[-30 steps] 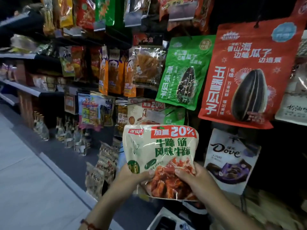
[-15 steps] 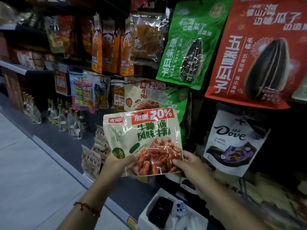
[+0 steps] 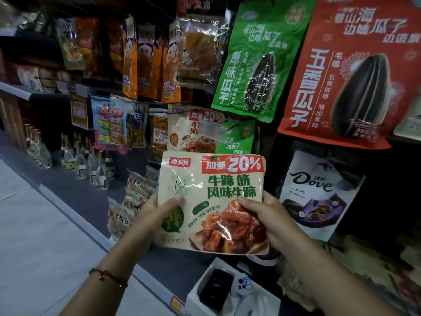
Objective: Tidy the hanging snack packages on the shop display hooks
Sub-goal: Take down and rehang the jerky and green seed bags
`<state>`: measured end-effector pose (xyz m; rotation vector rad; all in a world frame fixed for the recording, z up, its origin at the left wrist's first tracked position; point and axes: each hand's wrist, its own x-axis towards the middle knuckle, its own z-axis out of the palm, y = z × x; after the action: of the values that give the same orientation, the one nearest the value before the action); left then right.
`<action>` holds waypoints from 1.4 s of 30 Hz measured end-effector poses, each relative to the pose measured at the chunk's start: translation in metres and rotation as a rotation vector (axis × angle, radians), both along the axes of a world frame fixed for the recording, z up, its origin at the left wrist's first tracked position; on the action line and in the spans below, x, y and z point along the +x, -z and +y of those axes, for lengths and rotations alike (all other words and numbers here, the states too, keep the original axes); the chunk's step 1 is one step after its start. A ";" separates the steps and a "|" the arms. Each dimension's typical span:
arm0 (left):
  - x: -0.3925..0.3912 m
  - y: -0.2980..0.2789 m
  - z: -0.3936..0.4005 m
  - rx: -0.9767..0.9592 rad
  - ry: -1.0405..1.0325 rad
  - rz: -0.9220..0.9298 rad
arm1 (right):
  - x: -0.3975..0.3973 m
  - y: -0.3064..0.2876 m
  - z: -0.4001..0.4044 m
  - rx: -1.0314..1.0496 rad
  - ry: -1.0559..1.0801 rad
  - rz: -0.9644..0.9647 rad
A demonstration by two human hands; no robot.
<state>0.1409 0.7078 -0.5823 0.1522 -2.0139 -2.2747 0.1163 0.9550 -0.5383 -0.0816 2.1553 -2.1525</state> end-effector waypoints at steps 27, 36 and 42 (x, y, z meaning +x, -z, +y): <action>-0.049 -0.038 -0.005 -0.883 -0.227 0.431 | -0.019 0.024 -0.007 0.185 -0.005 -0.080; -0.053 -0.036 0.010 -0.840 -0.222 0.404 | -0.017 0.017 -0.009 0.215 -0.124 -0.181; -0.060 -0.043 0.012 -0.817 -0.138 0.386 | -0.021 0.001 -0.005 0.069 -0.147 -0.178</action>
<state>0.0809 0.7196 -0.5397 -0.1914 -2.3990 -1.1388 0.0950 0.9502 -0.5398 -0.0403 2.0532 -1.9270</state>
